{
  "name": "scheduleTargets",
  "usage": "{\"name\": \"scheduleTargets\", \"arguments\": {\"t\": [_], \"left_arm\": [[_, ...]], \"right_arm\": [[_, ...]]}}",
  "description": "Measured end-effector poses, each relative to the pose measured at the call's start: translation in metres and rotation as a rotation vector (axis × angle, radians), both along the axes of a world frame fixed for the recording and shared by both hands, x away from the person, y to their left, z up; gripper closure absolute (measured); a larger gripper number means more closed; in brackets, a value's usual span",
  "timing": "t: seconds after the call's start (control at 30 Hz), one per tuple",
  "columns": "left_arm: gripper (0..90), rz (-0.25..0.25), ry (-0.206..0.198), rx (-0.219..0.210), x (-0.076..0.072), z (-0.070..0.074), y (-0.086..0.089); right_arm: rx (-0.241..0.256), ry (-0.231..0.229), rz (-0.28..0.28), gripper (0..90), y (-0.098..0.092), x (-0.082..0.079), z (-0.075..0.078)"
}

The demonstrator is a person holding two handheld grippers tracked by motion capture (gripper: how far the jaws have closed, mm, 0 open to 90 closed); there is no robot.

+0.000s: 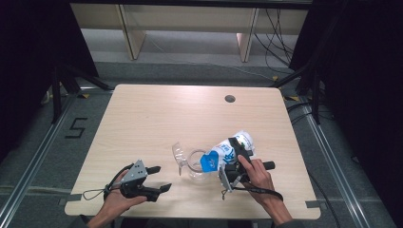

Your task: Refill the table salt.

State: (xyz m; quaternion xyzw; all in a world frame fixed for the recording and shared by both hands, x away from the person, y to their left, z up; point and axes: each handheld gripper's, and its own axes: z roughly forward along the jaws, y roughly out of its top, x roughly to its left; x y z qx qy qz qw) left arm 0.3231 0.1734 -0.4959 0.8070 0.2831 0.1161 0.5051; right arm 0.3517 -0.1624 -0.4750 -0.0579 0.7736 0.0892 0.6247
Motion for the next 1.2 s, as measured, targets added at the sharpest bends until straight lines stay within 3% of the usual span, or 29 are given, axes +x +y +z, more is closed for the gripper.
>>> {"name": "scheduleTargets", "arguments": {"t": [0.2,0.23,0.27,0.3,0.37,0.4,0.43,0.5,0.67,0.73,0.77,0.8,0.83,0.97,1.03,1.1,1.13,1.17,1.2], "left_arm": [[23.6,-0.002,0.001,0.000,0.0000,-0.0002,-0.0006],[23.6,-0.007,-0.004,0.001,0.0002,-0.0001,-0.0006],[23.6,-0.007,-0.005,0.001,0.0002,-0.0002,-0.0006],[23.6,-0.004,-0.002,0.001,0.0000,-0.0002,-0.0006],[23.6,-0.002,0.001,0.001,0.0001,-0.0002,-0.0006],[23.6,-0.006,-0.004,0.000,0.0002,-0.0001,-0.0007],[23.6,-0.007,-0.005,0.001,0.0002,-0.0001,-0.0007],[23.6,-0.008,-0.005,0.003,0.0003,-0.0004,-0.0008],[23.6,-0.008,-0.006,0.002,0.0000,-0.0002,-0.0008],[23.6,-0.008,-0.005,0.002,0.0003,-0.0002,-0.0008],[23.6,-0.007,-0.004,0.000,0.0002,-0.0002,-0.0009],[23.6,-0.008,-0.005,0.002,0.0001,-0.0002,-0.0010],[23.6,0.009,0.016,-0.011,-0.0016,-0.0008,-0.0020],[23.6,-0.007,-0.004,0.001,0.0003,-0.0003,-0.0009],[23.6,0.008,0.016,-0.011,-0.0016,-0.0008,-0.0020],[23.6,0.008,0.014,-0.007,-0.0011,-0.0007,-0.0017],[23.6,0.007,0.017,-0.012,-0.0014,-0.0008,-0.0021],[23.6,-0.010,-0.004,0.002,0.0000,-0.0004,-0.0013],[23.6,-0.014,-0.003,-0.003,0.0001,-0.0007,-0.0014]], "right_arm": [[-0.016,-0.022,0.004,45.8,0.0006,0.0007,0.0020],[-0.056,-0.028,0.019,45.8,0.0012,0.0018,0.0045],[-0.066,-0.033,0.023,45.9,0.0016,0.0020,0.0040],[-0.017,-0.017,-0.001,45.9,0.0009,0.0008,0.0000],[-0.027,-0.004,0.005,46.0,0.0018,0.0016,-0.0007],[-0.014,-0.010,0.000,46.1,0.0018,0.0014,-0.0025],[-0.050,-0.030,0.010,46.1,0.0027,0.0014,0.0000],[-0.045,-0.043,0.033,46.4,0.0030,0.0022,-0.0007],[-0.044,-0.033,-0.006,46.6,0.0034,0.0000,-0.0021],[-0.080,-0.057,0.020,46.7,0.0038,0.0012,0.0006],[-0.123,-0.078,0.036,46.8,0.0047,0.0016,0.0041],[-0.061,-0.062,0.014,46.8,0.0036,0.0009,-0.0013],[-0.066,-0.072,0.013,46.8,0.0036,0.0006,-0.0015],[-0.076,-0.084,0.010,46.9,0.0036,0.0011,-0.0018],[-0.079,-0.081,0.007,47.0,0.0036,0.0013,-0.0014],[-0.141,-0.101,0.034,47.0,0.0051,0.0029,0.0034],[-0.094,-0.085,0.011,47.0,0.0041,0.0022,-0.0004],[-0.103,-0.086,0.011,47.1,0.0042,0.0023,-0.0004],[-0.162,-0.110,0.046,47.0,0.0051,0.0039,0.0038]]}}
